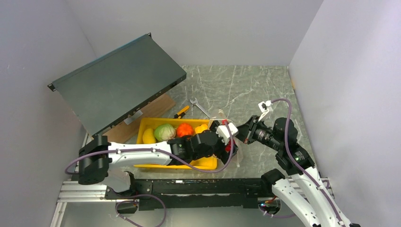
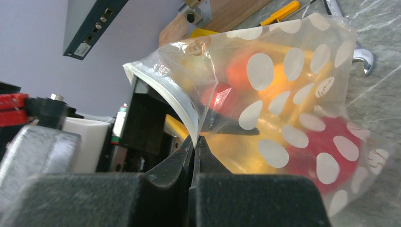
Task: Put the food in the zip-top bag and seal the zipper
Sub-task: Place the fake vegetable in the zipper food storage bag, then pick up the fake fruit from the bin.
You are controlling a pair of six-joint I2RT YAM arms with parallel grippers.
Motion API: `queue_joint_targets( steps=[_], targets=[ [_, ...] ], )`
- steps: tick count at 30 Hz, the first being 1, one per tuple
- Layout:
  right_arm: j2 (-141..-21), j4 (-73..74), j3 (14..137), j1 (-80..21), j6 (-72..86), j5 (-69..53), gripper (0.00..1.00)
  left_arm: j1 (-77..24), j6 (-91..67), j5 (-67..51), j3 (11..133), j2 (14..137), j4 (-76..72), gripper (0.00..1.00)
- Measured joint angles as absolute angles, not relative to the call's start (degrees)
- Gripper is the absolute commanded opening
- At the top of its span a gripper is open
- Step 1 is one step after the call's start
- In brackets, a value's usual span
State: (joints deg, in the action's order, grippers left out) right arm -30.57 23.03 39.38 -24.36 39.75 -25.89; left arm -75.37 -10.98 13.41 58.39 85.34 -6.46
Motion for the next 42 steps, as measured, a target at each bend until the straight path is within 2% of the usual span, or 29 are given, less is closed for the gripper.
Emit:
queue_joint_targets(
  steps=[13, 20, 28, 35, 42],
  targets=[
    [-30.55, 24.88, 39.35, -24.38, 35.22, -20.75, 0.0, -75.48, -19.33, 15.16, 56.99, 72.69, 1.98, 1.0],
    [-28.91, 31.05, 41.12, -24.38, 29.95, -13.02, 0.0, -75.55, -25.3, 21.54, 53.78, 62.11, 8.62, 1.0],
    [-24.97, 38.83, 46.72, -24.4, 27.35, -0.23, 0.0, -75.57, -34.0, 29.65, 46.68, 56.29, 19.31, 1.0],
    [-24.1, 41.06, 47.33, -24.4, 27.42, 4.14, 0.0, -75.55, -41.6, 32.08, 43.31, 56.03, 24.1, 1.0],
    [-26.92, 37.98, 41.85, -24.4, 27.62, -0.89, 0.0, -71.75, -46.52, 29.28, 44.18, 65.65, 24.82, 1.0]
  ],
)
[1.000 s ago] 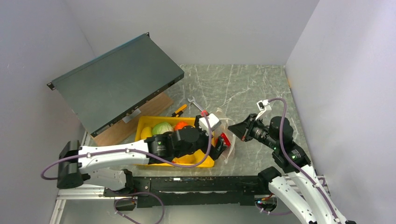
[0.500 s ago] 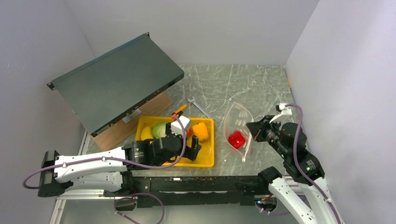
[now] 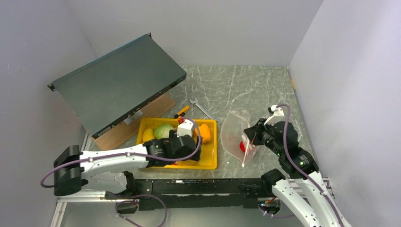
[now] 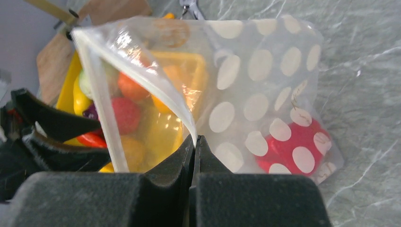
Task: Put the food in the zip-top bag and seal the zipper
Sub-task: Pick up the fake fruit from the bin.
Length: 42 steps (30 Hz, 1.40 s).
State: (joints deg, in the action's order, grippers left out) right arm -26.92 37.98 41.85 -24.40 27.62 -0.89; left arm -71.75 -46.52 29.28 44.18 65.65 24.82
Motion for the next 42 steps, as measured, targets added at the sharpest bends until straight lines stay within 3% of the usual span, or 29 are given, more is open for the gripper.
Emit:
queue_joint_targets(
  steps=[6, 14, 25, 36, 42],
  targets=[
    [-28.34, 36.95, 40.12, -24.4, 27.55, -4.19, 0.0, -65.32, -48.9, 22.13, 51.18, 76.07, 24.64, 0.98],
    [-27.64, 35.83, 40.12, -24.4, 27.42, -5.17, 0.0, -61.91, -52.62, 21.56, 62.11, 82.48, 29.98, 0.99],
    [-27.7, 34.59, 39.77, -24.4, 27.18, -6.48, 0.0, -61.43, -59.13, 26.41, 53.08, 74.65, 40.16, 1.0],
    [-28.58, 34.37, 39.75, -24.4, 26.98, -6.59, 0.0, -56.21, -57.12, 24.45, 46.72, 72.18, 35.75, 1.0],
    [-28.88, 34.37, 39.75, -24.4, 26.96, -6.76, 0.0, -55.2, -54.98, 23.38, 46.19, 73.41, 32.49, 0.94]
  ],
)
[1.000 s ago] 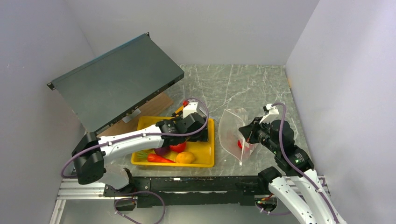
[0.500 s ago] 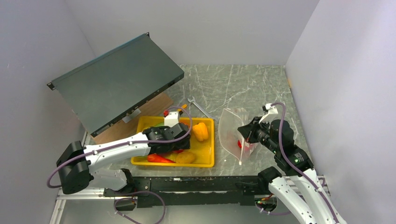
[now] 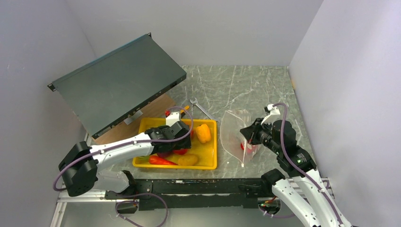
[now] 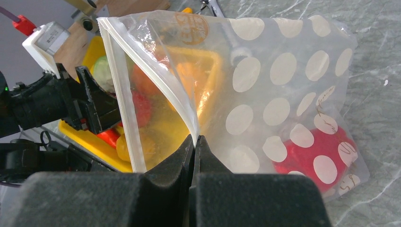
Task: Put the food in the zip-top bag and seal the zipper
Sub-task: Pick up the fake fruit from the bin.
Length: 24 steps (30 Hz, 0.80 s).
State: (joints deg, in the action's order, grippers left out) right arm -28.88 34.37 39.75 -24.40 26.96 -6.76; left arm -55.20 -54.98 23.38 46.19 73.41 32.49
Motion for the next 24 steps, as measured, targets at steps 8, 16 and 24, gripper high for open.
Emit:
queue_joint_targets(
  steps=[8, 16, 24],
  targets=[
    [-29.43, 34.24, 39.75, -24.4, 26.96, -7.62, 0.0, -55.2, -53.19, 20.78, 46.09, 77.19, 30.09, 0.77],
    [-29.41, 34.17, 39.72, -24.4, 26.96, -7.81, 0.0, -55.22, -50.13, 19.51, 46.3, 77.06, 29.98, 0.54],
    [-29.41, 34.17, 39.66, -24.4, 26.96, -7.81, 0.0, -56.62, -46.48, 15.66, 48.01, 65.14, 30.06, 0.49]
  ],
)
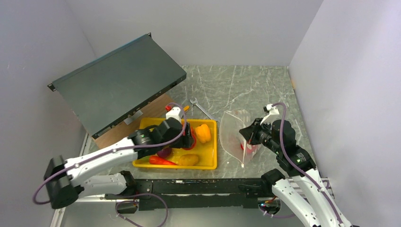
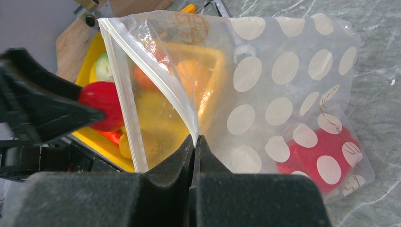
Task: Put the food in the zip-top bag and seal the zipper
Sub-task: Pick up the fake fruit from the bin, then place the fake fruit in the zipper food storage bag.
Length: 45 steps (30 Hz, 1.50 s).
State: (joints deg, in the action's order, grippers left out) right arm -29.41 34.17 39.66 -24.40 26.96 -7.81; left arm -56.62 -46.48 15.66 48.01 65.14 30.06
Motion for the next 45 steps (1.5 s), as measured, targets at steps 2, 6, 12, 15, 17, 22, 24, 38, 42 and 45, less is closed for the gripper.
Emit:
queue_joint_targets(
  steps=[2, 6, 12, 15, 17, 22, 24, 38, 42, 45],
  targets=[
    [-29.41, 34.17, 39.66, -24.4, 26.96, -7.84, 0.0, -56.77, -45.5, 13.15, 48.01, 60.53, 27.81, 0.49],
    [-29.39, 34.15, 39.66, -24.4, 26.96, -7.84, 0.0, -56.84, -43.48, 5.58, 46.63, 53.1, 16.6, 0.48],
    [-29.19, 34.15, 39.66, -24.4, 26.96, -7.86, 0.0, -60.25, -39.62, -4.95, 44.51, 53.65, -0.75, 0.48],
    [-29.17, 34.17, 39.66, -24.4, 26.96, -7.88, 0.0, -65.87, -34.17, -4.25, 49.41, 59.79, -1.45, 0.47],
    [-29.12, 34.17, 39.66, -24.4, 26.96, -7.94, 0.0, -69.71, -29.67, -1.93, 54.43, 64.84, -0.89, 0.47],
    [-28.64, 34.17, 39.66, -24.4, 26.94, -8.01, 0.0, -76.82, -17.43, 6.66, 63.61, 75.13, -0.43, 0.48],
    [-28.6, 34.2, 39.66, -24.4, 26.65, -7.88, 0.0, -78.41, -12.75, 9.98, 64.79, 77.78, -0.23, 0.48],
    [-28.05, 34.52, 39.64, -24.18, 25.96, -8.23, 0.0, -79.83, 2.66, 21.41, 65.28, 85.67, 3.62, 0.48],
    [-27.9, 33.78, 39.64, -24.18, 25.96, -10.04, 0.0, -79.57, 2.81, 21.32, 65.3, 86.06, 2.52, 0.47],
    [-27.0, 33.26, 39.64, -24.18, 25.96, -11.62, 0.0, -78.46, 1.5, 20.27, 65.67, 87.59, 1.61, 0.46]
  ],
)
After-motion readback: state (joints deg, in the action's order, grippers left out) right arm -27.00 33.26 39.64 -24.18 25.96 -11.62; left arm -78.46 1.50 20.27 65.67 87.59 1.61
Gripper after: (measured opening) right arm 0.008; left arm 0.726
